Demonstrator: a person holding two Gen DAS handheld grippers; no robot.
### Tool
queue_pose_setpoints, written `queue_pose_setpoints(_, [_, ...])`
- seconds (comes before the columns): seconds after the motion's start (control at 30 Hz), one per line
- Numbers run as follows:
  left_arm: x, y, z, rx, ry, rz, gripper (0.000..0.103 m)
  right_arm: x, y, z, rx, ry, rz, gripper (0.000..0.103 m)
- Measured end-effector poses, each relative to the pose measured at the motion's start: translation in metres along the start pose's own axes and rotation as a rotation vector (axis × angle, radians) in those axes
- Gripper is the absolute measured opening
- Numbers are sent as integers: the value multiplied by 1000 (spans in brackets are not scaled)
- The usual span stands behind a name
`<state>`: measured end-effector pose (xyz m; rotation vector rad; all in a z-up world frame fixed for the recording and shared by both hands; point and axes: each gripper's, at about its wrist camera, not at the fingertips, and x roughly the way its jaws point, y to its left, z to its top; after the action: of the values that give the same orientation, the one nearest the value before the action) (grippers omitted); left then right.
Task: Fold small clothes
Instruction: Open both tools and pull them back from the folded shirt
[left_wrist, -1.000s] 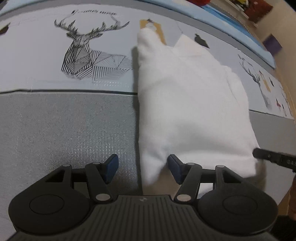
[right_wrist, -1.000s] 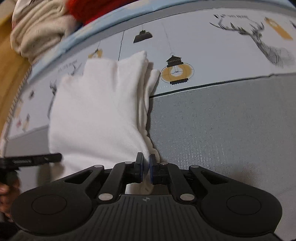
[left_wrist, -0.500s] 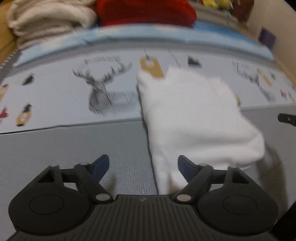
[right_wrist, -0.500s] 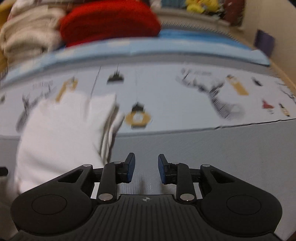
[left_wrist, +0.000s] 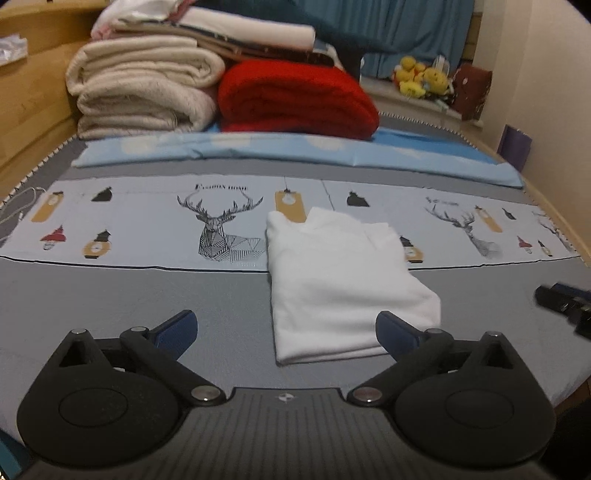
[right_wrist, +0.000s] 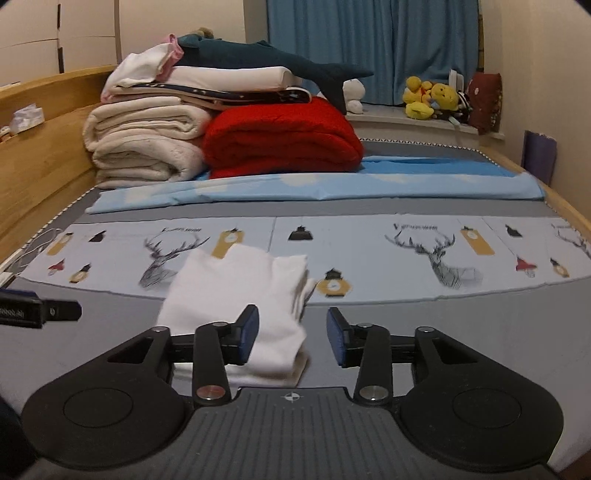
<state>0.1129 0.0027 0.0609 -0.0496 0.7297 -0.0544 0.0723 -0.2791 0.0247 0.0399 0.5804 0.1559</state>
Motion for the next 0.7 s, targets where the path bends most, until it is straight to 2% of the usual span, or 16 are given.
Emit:
queue_pose_setpoints(0.17, [-9, -6, -43, -2, -62, 28, 103, 4, 12, -32, 17, 49, -19, 47])
queue_pose_setpoints(0.2, [-2, -7, -56, 4, -51, 28, 103, 7, 14, -37, 21, 75, -27, 47])
queue_pose_setpoints(0.23, [6, -9, -61, 13, -2, 34, 103, 11, 15, -41, 23, 101, -34, 47])
queue_pose_setpoints(0.27, [17, -9, -62, -5, 72, 40, 103, 12, 18, -43, 18, 106, -34, 47])
queue_pose_setpoints(0.3, [19, -7, -60, -42, 80, 16, 103, 14, 20, -43, 6, 104, -33, 47])
queue_pose_setpoints(0.33, [19, -5, -58, -63, 55, -8, 103, 16, 24, -43, -12, 98, -37, 48])
queue_pose_setpoints(0.4, [20, -9, -53, -26, 16, 12, 103, 22, 29, -43, -43, 90, -51, 53])
queue_pose_setpoints(0.43, [22, -12, -52, 2, -1, 28, 103, 26, 31, -43, -50, 87, -54, 58])
queue_pose_setpoints(0.47, [23, -14, -51, 11, -9, 35, 103, 28, 33, -42, -49, 84, -56, 68])
queue_pose_setpoints(0.5, [25, -14, -50, 3, -10, 34, 103, 30, 33, -42, -45, 79, -58, 75])
queue_pose_setpoints(0.53, [26, -14, -49, -15, -8, 24, 103, 31, 33, -42, -39, 70, -65, 87])
queue_pose_setpoints(0.57, [27, -14, -48, -29, -9, 15, 103, 31, 33, -42, -36, 61, -71, 95])
queue_pose_setpoints(0.7, [35, -21, -47, -9, -8, 9, 103, 37, 33, -40, -23, 66, -64, 102])
